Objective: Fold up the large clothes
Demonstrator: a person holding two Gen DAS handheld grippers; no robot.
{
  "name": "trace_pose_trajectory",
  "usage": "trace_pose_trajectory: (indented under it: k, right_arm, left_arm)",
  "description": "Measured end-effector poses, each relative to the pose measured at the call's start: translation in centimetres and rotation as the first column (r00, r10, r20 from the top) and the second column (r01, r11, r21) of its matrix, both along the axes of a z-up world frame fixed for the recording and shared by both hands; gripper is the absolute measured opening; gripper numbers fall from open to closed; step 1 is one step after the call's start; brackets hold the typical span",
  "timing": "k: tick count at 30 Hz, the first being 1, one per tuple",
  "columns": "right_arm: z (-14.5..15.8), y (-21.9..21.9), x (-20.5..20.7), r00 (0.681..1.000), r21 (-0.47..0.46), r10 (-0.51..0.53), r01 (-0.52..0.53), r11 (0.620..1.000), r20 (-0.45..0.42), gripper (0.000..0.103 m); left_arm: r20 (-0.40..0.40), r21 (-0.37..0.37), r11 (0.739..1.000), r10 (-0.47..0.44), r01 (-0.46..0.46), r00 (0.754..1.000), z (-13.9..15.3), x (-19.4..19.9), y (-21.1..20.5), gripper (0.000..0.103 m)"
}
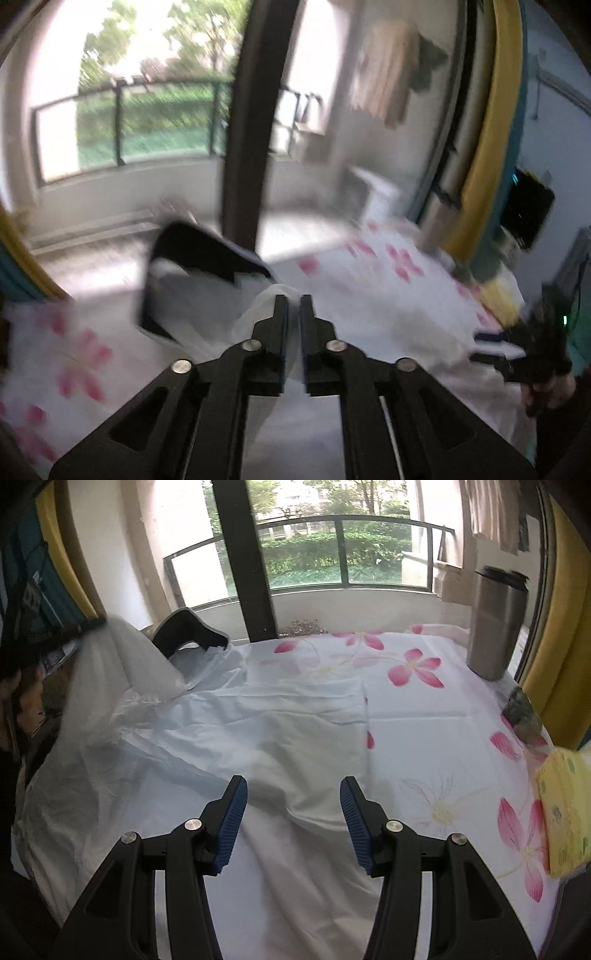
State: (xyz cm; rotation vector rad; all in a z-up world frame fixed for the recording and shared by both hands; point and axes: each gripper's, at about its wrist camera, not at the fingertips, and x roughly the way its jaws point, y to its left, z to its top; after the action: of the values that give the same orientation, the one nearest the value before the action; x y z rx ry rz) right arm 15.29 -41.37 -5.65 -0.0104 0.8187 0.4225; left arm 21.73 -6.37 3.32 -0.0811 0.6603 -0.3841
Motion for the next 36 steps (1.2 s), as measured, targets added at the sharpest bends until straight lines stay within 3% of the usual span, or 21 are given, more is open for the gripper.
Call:
trace_pose_trajectory:
  k: [1, 2, 3, 7, 12, 21, 31, 33, 34, 36]
  right_arm:
    - [-0.1, -0.2, -0.1, 1.0, 0.001, -0.003, 0.003, 1.0, -0.004, 0.053]
    - [-0.2, -0.5, -0.2, 1.0, 0.002, -0.007, 0.007, 1.0, -0.008, 0.053]
    - [-0.3, -0.6, -0.2, 1.0, 0.003, -0.008, 0.008, 1.0, -0.011, 0.053]
    - [-0.8, -0.6, 0.3, 1.0, -0.004, -0.003, 0.003, 1.0, -0.03, 0.053]
    - [-0.4, 1.8, 2.3, 0.998, -0.038, 0.056, -0.057, 0.998, -0.023, 0.053]
    - [0.4, 12.4, 8.8, 0.964, -0.117, 0.265, -0.261, 0.958, 0.015, 0.053]
    - [-2.4, 22.3, 14.3, 0.894, -0.163, 0.439, -0.447, 0.879, -0.087, 0.052]
    - [-3.7, 23.7, 14.4, 0.877, -0.184, 0.463, -0.481, 0.857, -0.131, 0.036]
    - [-4.1, 24.1, 14.1, 0.867, -0.196, 0.478, -0.498, 0.845, -0.14, 0.013]
    - [-4.1, 24.5, 13.5, 0.862, -0.224, 0.491, -0.507, 0.832, -0.126, 0.007]
  left_arm:
    - [-0.032, -0.007, 1.0, -0.03, 0.03, 0.999, -1.2, -0.4, -0.9, 0.029]
    - [-0.056, -0.013, 0.999, -0.048, 0.048, 0.997, -2.0, -0.8, -1.6, 0.049]
    - [-0.088, -0.024, 0.997, -0.071, 0.069, 0.994, -3.3, -1.4, -2.1, 0.057]
    - [-0.154, -0.033, 0.997, -0.068, 0.064, 0.986, -5.5, -3.4, -0.9, 0.057]
    - [-0.177, 0.007, 0.998, 0.06, -0.06, 0.982, -6.9, -6.0, 4.6, 0.057]
    - [-0.22, 0.019, 0.961, 0.273, -0.276, 0.937, -9.3, -7.6, 15.0, 0.057]
    - [-0.289, -0.009, 0.95, 0.296, -0.312, 0.91, -12.2, -6.8, 18.8, 0.057]
    - [-0.294, -0.015, 0.95, 0.295, -0.312, 0.909, -12.6, -6.9, 18.8, 0.057]
    - [-0.282, -0.012, 0.951, 0.292, -0.308, 0.914, -12.6, -7.0, 18.7, 0.057]
    - [-0.28, -0.008, 0.953, 0.288, -0.302, 0.916, -12.6, -7.0, 18.4, 0.043]
